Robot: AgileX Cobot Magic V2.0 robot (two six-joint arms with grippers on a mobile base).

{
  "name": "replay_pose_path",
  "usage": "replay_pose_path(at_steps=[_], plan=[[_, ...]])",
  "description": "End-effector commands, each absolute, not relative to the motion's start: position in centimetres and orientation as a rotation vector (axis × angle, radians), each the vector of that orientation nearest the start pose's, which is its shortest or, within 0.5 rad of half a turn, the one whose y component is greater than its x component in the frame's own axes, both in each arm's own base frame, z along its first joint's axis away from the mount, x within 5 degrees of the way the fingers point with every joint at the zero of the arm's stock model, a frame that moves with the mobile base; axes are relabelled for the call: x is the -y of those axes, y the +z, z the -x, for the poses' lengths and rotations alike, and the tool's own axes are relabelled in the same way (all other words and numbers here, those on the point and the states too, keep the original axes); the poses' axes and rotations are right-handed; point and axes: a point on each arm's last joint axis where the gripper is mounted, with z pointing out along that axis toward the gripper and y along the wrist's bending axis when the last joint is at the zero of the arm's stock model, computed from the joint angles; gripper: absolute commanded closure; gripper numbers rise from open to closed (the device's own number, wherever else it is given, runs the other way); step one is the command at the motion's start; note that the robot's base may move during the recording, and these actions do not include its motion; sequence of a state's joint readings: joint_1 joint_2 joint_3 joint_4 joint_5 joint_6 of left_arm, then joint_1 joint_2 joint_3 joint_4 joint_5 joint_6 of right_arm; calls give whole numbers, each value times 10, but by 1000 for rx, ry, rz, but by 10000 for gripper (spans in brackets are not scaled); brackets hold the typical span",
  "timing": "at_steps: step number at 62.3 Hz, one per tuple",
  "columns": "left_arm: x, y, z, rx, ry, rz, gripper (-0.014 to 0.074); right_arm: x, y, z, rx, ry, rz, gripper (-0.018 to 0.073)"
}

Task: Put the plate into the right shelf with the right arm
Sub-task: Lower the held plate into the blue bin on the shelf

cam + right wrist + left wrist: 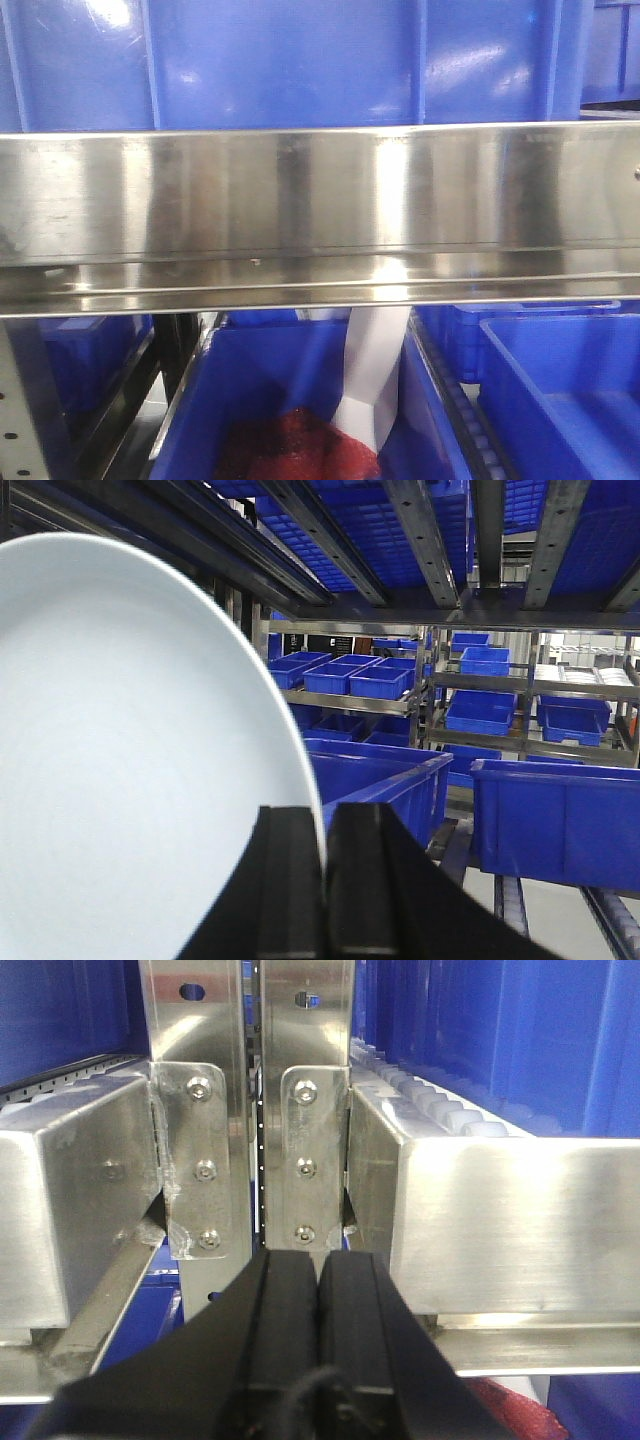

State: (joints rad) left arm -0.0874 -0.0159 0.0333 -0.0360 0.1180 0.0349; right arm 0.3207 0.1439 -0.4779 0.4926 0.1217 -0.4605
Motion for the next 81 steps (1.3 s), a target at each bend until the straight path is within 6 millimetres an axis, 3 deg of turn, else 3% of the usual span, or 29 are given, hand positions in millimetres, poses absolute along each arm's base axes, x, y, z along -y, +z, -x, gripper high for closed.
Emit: replay_pose_path(at_steps=[1,8,20,33,41,55,64,71,81], plan=[[5,198,-56,-1533,-83,-64,643,-10,373,-29,-1139,320,157,499],[5,198,-56,-1533,-83,-64,643,-15,385,-35,-1188,334,193,499],[5,198,-56,-1533,-83,-64,643,-30,432,-59,-1300,371,281,499],[5,198,-56,-1533,-83,-64,643,-48,482,-114,-1339,373,290,499],[5,198,-56,-1533,-83,-64,643,-62,498,-156,-1381,372,296,499],[5,198,-56,-1533,-83,-64,643,-88,493,-229,-1506,377,328,499],[5,198,-56,-1533,-83,-64,643,-100,483,-259,-1578,384,352,480],[5,198,-56,-1533,-83,-64,643,-107,476,-274,-1621,395,374,356],[5,198,-56,-1533,-83,-64,643,-119,469,-279,-1644,419,407,38]])
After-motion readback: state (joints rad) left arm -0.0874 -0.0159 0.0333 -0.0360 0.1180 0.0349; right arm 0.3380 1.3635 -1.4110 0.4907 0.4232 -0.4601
